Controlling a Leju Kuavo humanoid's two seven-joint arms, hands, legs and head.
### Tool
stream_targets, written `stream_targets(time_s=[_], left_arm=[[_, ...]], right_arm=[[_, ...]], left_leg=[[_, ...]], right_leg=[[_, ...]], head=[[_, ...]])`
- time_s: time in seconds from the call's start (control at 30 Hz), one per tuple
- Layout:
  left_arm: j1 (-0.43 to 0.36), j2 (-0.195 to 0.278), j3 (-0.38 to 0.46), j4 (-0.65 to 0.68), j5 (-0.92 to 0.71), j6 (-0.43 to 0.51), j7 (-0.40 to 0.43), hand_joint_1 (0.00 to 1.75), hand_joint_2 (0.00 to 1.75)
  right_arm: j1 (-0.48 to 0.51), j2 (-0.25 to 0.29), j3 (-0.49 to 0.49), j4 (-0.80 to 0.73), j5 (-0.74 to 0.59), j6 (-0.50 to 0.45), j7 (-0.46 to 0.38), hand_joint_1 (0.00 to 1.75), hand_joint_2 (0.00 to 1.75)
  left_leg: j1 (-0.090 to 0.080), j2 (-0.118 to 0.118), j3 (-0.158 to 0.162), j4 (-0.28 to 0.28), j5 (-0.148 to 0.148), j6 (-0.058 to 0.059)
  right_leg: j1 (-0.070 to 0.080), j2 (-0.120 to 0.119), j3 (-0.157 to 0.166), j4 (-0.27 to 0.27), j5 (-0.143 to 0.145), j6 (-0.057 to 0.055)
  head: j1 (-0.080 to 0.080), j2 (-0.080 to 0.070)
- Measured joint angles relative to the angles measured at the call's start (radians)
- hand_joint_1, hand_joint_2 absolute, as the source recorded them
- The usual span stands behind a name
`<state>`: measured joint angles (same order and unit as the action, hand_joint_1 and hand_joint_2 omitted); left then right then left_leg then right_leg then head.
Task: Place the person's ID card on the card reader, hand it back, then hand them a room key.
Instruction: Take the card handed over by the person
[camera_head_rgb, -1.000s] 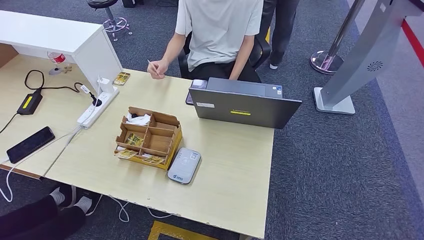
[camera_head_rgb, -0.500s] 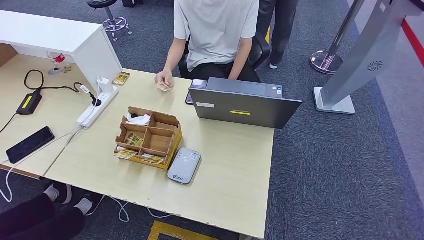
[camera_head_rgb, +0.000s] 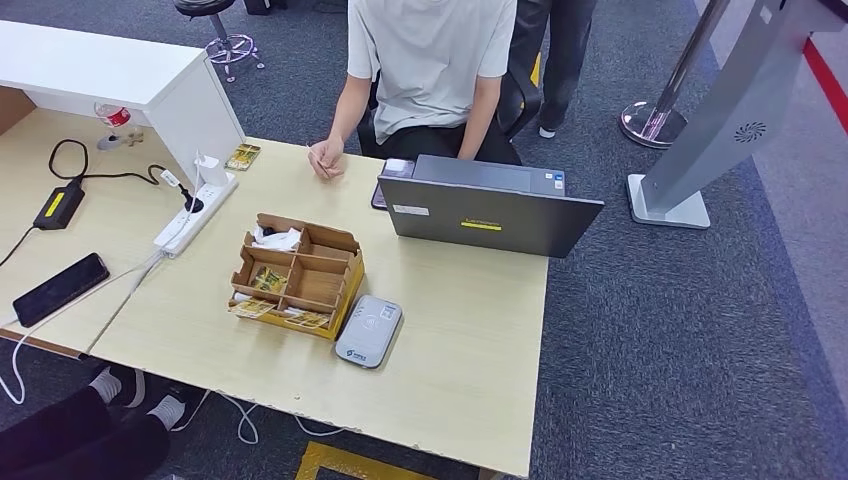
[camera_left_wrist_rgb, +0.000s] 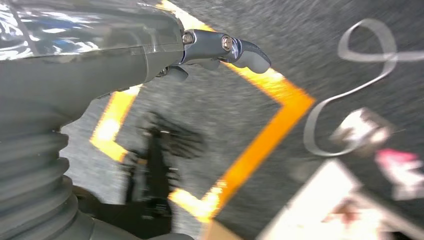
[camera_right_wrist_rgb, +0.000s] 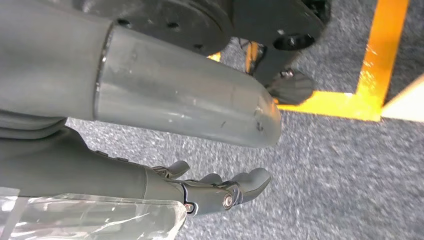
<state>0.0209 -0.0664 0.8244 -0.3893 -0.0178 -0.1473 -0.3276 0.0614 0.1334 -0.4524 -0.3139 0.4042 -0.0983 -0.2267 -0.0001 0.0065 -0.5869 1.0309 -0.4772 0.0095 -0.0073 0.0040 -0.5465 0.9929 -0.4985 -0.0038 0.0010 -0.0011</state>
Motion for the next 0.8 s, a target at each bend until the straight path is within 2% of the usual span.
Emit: stream_targets(time_s=[0.43, 0.63, 0.8], left_arm=[[-0.062, 0.012, 0.317, -0.183, 0.112, -0.117, -0.174, 0.00, 1.75], [-0.076, -0.014, 0.405, -0.334, 0.163, -0.173, -0.235, 0.00, 1.75], [-0.080, -0.030, 0.425, -0.440, 0.181, -0.191, -0.262, 0.00, 1.75]], right_arm=[[-0.044, 0.022, -0.183, 0.039, 0.167, -0.065, -0.050, 0.00, 0.00], [-0.055, 0.024, -0.249, 0.055, 0.232, -0.092, -0.052, 0.00, 0.00], [-0.058, 0.026, -0.277, 0.062, 0.266, -0.106, -0.047, 0.00, 0.00]], left_leg=[[0.000, 0.000, 0.000, 0.000, 0.000, 0.000], [0.000, 0.000, -0.001, 0.000, 0.000, 0.000], [0.000, 0.000, -0.001, 0.000, 0.000, 0.000]], right_leg=[[0.000, 0.000, 0.001, 0.000, 0.000, 0.000], [0.000, 0.000, 0.001, 0.000, 0.000, 0.000], [0.000, 0.000, 0.000, 0.000, 0.000, 0.000]], head=[[0.000, 0.000], [0.000, 0.000], [-0.002, 0.000]])
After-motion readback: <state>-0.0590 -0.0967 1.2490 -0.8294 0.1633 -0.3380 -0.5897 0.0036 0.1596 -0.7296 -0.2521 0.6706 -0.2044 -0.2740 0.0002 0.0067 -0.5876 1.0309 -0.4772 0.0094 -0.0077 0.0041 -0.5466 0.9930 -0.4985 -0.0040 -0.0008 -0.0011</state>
